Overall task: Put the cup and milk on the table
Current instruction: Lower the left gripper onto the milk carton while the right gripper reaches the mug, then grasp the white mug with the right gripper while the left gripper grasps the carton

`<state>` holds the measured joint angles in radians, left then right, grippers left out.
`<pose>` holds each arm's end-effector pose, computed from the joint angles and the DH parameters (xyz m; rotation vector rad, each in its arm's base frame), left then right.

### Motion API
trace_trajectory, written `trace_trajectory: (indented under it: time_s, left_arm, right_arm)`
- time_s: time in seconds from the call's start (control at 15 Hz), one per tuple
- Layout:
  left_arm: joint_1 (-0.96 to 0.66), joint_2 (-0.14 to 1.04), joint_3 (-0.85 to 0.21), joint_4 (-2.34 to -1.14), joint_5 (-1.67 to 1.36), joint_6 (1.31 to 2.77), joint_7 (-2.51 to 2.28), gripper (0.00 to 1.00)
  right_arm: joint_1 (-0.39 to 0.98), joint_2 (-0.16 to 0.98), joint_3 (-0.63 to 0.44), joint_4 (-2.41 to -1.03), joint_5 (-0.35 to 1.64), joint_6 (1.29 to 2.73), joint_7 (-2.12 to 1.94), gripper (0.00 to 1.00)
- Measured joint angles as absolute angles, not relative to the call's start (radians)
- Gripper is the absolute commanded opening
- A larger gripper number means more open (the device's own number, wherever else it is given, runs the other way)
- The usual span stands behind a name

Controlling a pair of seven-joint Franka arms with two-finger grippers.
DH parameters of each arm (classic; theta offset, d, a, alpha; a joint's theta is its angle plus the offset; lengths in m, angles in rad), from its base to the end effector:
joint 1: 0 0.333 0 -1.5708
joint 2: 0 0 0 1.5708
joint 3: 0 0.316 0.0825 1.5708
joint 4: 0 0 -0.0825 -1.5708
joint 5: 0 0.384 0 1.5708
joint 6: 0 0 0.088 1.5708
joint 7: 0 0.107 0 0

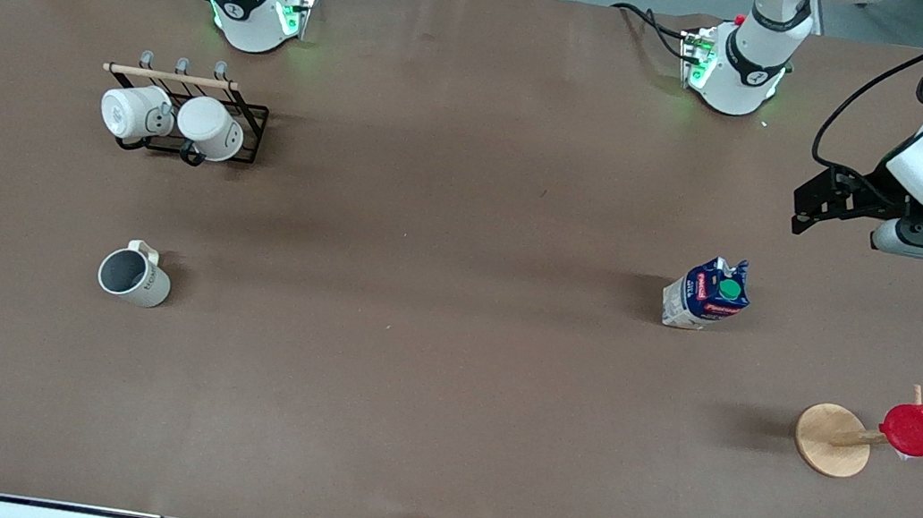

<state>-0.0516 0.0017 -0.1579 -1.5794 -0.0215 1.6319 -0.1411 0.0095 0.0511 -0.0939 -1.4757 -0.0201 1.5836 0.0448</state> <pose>0.5485 -0.1188 0.6250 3.1087 -0.1052 0.0719 0.5703 -0.0488 0.6420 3.1078 -0.2011 0.0880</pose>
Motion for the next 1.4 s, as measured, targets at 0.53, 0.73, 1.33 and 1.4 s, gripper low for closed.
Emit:
trace_trajectory:
  time_s: [0.53,0.73,1.33,1.4]
  left_arm:
    - [-0.052,0.029,-0.157,-1.58,-0.022,1.64,-0.141,0.99]
    - [-0.047,0.06,-0.155,-1.581,-0.022,1.665,-0.141,0.98]
    - [-0.017,0.158,-0.154,-1.753,-0.021,1.908,-0.138,0.97]
    - [-0.017,0.16,-0.154,-1.79,-0.021,1.943,-0.138,0.97]
  right_arm:
    - [0.01,0.043,-0.094,-1.475,-0.016,1.565,0.045,1.0]
    - [0.008,0.044,-0.099,-1.479,-0.016,1.567,0.034,1.0]
    - [-0.03,0.204,-0.135,-1.783,-0.014,2.054,-0.209,1.0]
    - [-0.031,0.227,-0.135,-1.843,-0.014,2.152,-0.221,1.0]
